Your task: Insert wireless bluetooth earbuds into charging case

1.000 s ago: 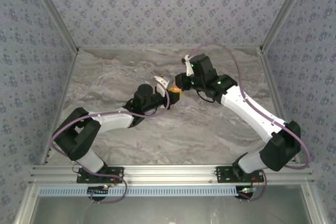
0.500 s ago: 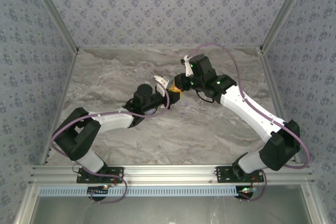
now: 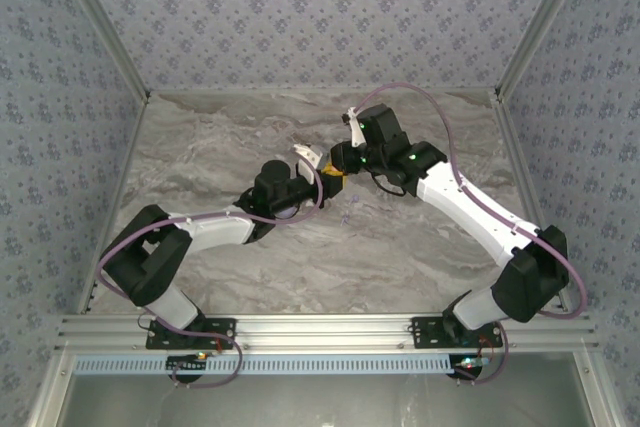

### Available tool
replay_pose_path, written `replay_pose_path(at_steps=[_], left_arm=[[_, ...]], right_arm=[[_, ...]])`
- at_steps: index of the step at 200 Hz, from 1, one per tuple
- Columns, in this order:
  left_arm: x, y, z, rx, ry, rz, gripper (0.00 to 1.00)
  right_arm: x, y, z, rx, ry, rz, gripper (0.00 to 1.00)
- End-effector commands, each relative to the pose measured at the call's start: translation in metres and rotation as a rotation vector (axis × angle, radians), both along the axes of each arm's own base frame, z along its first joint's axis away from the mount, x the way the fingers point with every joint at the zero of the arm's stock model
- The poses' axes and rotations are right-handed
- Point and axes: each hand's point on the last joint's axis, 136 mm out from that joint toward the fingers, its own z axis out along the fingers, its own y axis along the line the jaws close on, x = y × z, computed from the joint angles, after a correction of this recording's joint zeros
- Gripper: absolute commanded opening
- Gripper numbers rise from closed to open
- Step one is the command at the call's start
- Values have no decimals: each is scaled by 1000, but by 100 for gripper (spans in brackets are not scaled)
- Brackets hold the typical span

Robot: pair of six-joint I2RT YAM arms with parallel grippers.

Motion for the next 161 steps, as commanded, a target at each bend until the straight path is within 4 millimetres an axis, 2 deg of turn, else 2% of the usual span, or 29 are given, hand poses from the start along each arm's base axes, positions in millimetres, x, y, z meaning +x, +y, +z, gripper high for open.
replay_pose_path(at_steps=[1,104,161], left_arm=[[0,-7,37,-77,-65,-14,23],[2,-5,40,-82,-66,7,23],[2,-5,41,-82,-67,4,23]], right_arm=[[2,2,6,-9,-14,2,22],[-2,0,-3,-34,12,13,23],[-4,0,-3,-36,18,13,30]])
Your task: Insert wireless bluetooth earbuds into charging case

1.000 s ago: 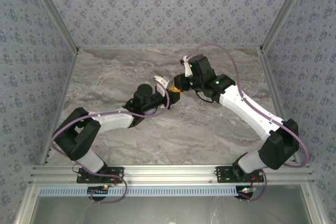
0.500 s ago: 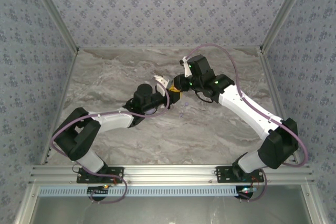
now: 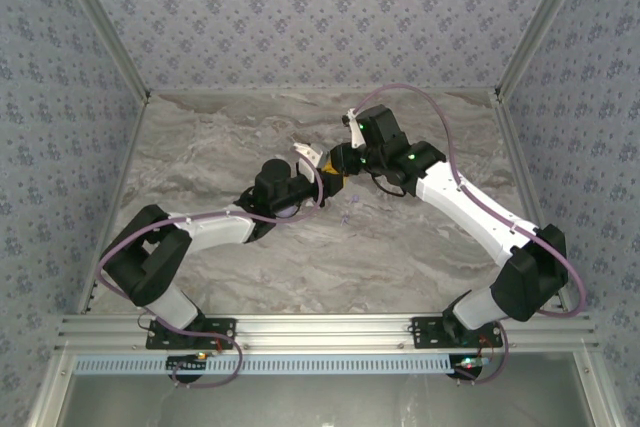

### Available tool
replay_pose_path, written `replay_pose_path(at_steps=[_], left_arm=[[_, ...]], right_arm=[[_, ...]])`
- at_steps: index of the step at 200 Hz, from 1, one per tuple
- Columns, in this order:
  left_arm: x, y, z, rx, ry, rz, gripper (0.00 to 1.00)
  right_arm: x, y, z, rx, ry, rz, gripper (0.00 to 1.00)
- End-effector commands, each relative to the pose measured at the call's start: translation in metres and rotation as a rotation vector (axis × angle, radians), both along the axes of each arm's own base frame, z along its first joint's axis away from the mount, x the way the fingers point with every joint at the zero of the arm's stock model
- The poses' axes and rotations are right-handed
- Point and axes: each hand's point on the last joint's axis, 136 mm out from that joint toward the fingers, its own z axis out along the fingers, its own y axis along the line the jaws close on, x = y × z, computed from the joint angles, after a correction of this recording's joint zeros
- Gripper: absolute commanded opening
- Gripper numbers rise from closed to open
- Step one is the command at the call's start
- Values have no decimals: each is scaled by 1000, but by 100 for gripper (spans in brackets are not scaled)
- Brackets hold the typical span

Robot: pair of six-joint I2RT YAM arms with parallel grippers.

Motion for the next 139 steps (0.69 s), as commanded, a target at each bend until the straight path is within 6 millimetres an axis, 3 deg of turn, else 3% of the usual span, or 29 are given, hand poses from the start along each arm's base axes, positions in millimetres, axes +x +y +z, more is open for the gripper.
replay_pose_path(at_steps=[1,64,109,139], left_arm=[[-1,-4,37,-74,-68,-4,23],[1,-2,34,-63,-57,12,23],[3,-2,31,-48,-41,4,23],[4,2,35,-56,-34,-14,23]], right_arm=[[-3,1,3,-20,1,13,30],[-4,-5,19,-12,-32,-5,45],[0,-18,30,12,-60,-32,47],[8,-37,31,17,-54,-64,48]])
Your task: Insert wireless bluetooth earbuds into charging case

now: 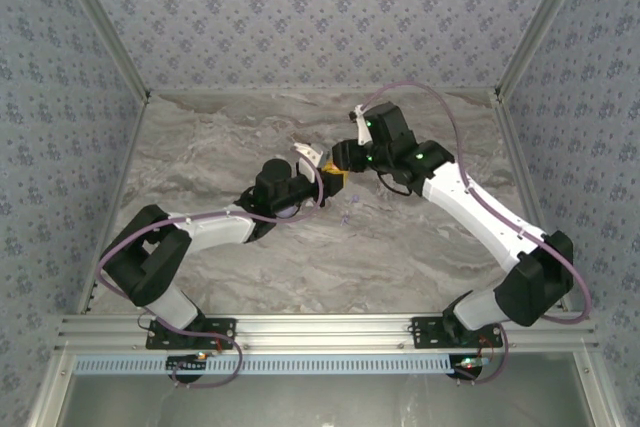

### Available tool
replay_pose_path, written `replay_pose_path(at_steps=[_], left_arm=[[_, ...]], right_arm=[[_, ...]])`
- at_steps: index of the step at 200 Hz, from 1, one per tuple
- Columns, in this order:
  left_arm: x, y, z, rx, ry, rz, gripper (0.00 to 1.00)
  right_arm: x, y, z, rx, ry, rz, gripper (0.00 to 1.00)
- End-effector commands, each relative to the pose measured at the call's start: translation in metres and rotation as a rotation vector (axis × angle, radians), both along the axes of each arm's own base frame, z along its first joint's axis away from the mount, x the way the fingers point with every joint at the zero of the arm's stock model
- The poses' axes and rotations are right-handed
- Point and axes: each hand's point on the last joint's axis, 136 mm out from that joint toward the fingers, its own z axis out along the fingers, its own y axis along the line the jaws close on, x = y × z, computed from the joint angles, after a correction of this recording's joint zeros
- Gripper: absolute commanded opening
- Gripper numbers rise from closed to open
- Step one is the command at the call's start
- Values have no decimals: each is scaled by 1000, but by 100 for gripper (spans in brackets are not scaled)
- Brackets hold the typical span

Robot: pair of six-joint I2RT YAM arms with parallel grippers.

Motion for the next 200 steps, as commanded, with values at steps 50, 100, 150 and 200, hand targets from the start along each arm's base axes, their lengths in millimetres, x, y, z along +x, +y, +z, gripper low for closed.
replay_pose_path(at_steps=[50,100,150,200], left_arm=[[1,18,57,-75,-68,-81,23],[-17,22,95,-101,-135,-202,23],[-27,17,117,-138,-150,-292,23],[-37,13,126,-155,-164,-361,23]], right_arm=[[11,-51,2,56,42,19,51],[18,-67,-13,102,106,54,50],[21,-58,-23,147,147,119,48],[22,-41,-27,205,177,197,43]])
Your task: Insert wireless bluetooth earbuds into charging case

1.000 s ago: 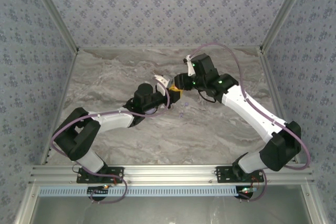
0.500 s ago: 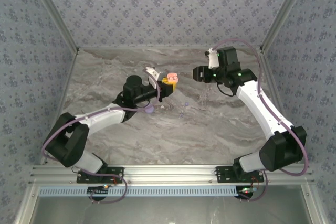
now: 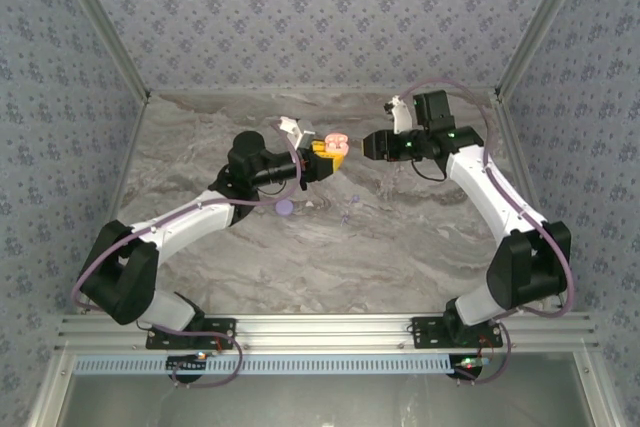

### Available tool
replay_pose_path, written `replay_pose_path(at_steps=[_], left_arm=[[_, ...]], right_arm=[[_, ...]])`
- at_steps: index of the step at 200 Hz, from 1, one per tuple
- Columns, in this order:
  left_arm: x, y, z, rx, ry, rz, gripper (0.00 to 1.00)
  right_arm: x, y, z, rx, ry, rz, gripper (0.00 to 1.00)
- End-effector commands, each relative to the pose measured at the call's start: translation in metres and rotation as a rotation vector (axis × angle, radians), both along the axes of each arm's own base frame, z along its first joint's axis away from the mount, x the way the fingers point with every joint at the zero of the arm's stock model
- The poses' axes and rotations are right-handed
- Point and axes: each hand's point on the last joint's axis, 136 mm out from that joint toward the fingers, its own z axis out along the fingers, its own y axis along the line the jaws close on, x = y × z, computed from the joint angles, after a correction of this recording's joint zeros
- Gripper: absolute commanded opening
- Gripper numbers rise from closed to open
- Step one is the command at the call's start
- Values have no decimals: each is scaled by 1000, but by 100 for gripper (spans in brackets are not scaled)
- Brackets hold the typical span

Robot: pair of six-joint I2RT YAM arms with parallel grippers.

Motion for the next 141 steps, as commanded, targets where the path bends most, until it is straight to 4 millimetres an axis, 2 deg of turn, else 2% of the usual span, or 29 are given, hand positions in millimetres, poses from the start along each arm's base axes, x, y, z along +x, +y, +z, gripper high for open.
replay_pose_path(at_steps=[1,61,141], left_arm=[[-10,-1,31,-49,-64,-64,23],[-15,-3,31,-50,-67,-97,23],[-17,-9,23,-37,-49,-118,23]], right_arm=[[-3,12,1,51,10,70,43],[-5,28,10,132,-1,149,28],[-14,45,36,234,-39,250,26]])
